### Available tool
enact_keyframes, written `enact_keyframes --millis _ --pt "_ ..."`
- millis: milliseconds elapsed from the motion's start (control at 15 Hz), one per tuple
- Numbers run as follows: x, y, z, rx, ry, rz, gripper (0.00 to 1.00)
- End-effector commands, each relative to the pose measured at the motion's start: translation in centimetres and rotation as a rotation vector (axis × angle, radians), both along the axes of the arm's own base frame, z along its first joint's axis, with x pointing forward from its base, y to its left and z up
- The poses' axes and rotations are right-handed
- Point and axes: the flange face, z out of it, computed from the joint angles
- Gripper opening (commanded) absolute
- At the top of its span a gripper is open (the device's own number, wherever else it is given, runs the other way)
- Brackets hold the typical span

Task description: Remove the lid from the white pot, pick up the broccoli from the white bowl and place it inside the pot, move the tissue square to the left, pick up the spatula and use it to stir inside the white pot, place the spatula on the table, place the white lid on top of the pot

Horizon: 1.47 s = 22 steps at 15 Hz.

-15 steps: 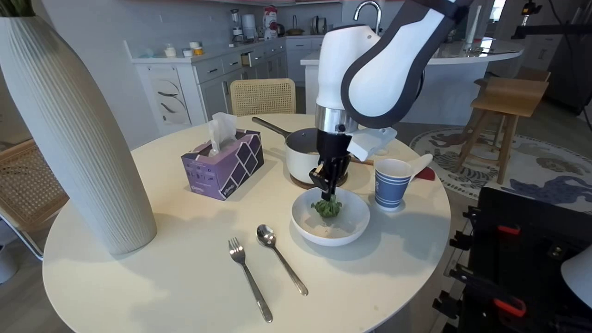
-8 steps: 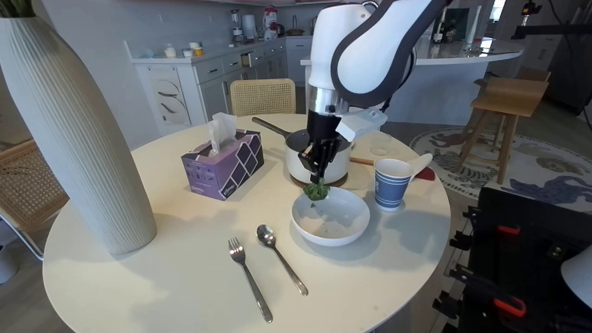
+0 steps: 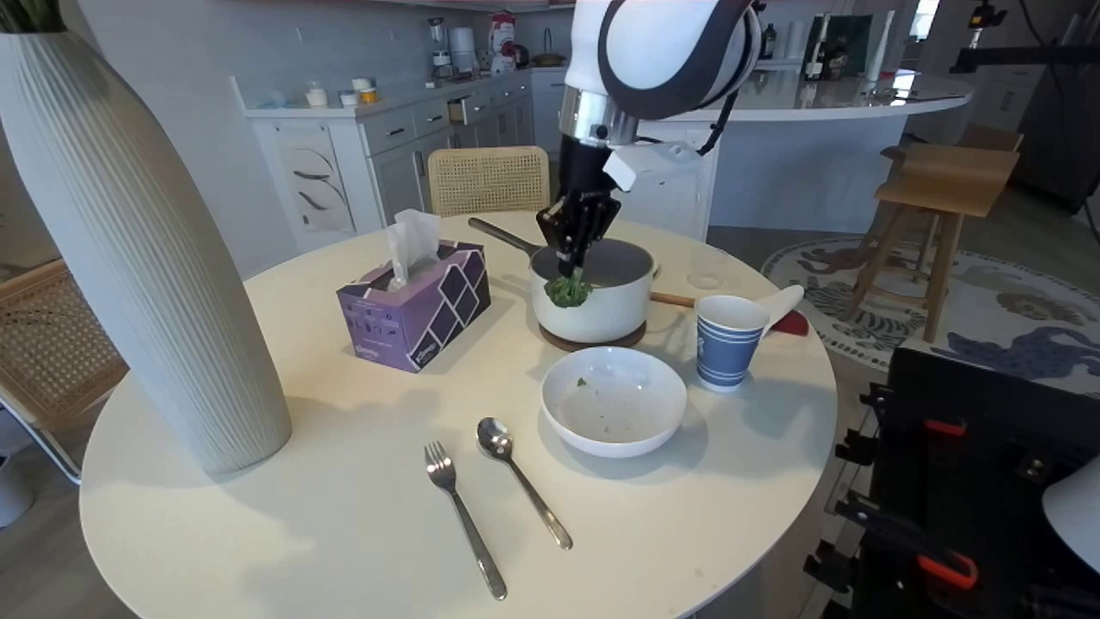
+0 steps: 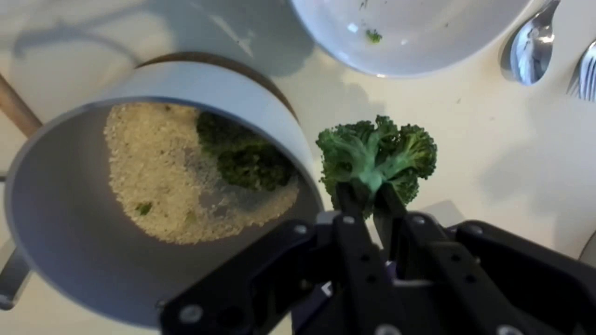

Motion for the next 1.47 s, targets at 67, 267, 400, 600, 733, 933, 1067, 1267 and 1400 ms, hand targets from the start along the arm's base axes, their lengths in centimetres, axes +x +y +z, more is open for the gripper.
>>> enact_keyframes --millis 67,267,400,600,733,933,1067,1267,1400 --pt "1.7 -4.8 3.3 -0.001 -0.038 -0.071 0.04" --pt "3.1 -8.8 4.0 0.01 -0.088 -0.107 0.04" --pt "3.9 -10.9 4.1 0.027 -0.103 -0.111 0.04" --pt "5.3 -13.4 3.3 0.046 -0.111 -0.111 0.04" --pt "6.2 -14.5 2.3 0.054 -0.103 -0.11 0.04" --pt "7.5 -15.4 0.7 0.069 -0.082 -0.116 0.04" --pt "8.1 -15.6 0.0 0.068 -0.054 -0.122 0.04" --pt "8.6 -15.6 -0.2 0.077 0.002 -0.127 0.04" --pt "8.8 -15.7 -0.1 0.085 0.043 -0.131 0.04"
